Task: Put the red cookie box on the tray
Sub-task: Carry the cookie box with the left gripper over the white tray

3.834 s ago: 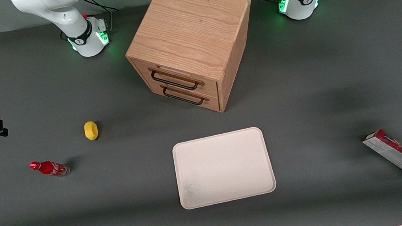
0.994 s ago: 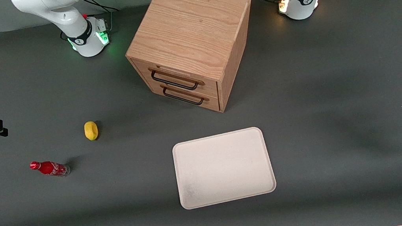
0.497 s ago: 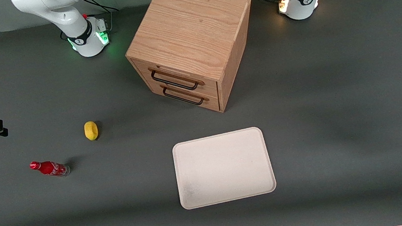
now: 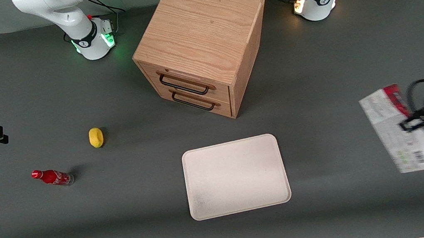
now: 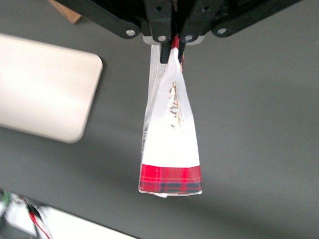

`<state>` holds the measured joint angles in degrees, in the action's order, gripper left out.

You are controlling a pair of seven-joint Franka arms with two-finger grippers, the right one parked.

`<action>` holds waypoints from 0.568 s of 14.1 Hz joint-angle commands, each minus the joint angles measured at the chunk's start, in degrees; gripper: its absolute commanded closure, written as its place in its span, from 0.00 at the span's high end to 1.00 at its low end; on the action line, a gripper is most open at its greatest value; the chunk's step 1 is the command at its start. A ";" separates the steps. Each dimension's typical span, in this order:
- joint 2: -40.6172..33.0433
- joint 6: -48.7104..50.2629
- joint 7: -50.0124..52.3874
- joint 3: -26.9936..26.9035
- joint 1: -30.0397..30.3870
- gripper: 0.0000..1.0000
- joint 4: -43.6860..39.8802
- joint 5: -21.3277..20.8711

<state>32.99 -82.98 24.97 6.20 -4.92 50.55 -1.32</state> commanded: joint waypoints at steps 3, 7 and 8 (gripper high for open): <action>-0.38 0.46 4.27 -1.19 -11.49 0.00 0.87 -1.14; 2.43 -5.60 11.65 -1.28 -19.24 0.00 1.13 -1.32; 2.96 -7.09 13.69 -1.28 -20.12 0.00 1.22 -1.41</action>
<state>35.33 -87.34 34.60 6.03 -22.92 51.49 -1.81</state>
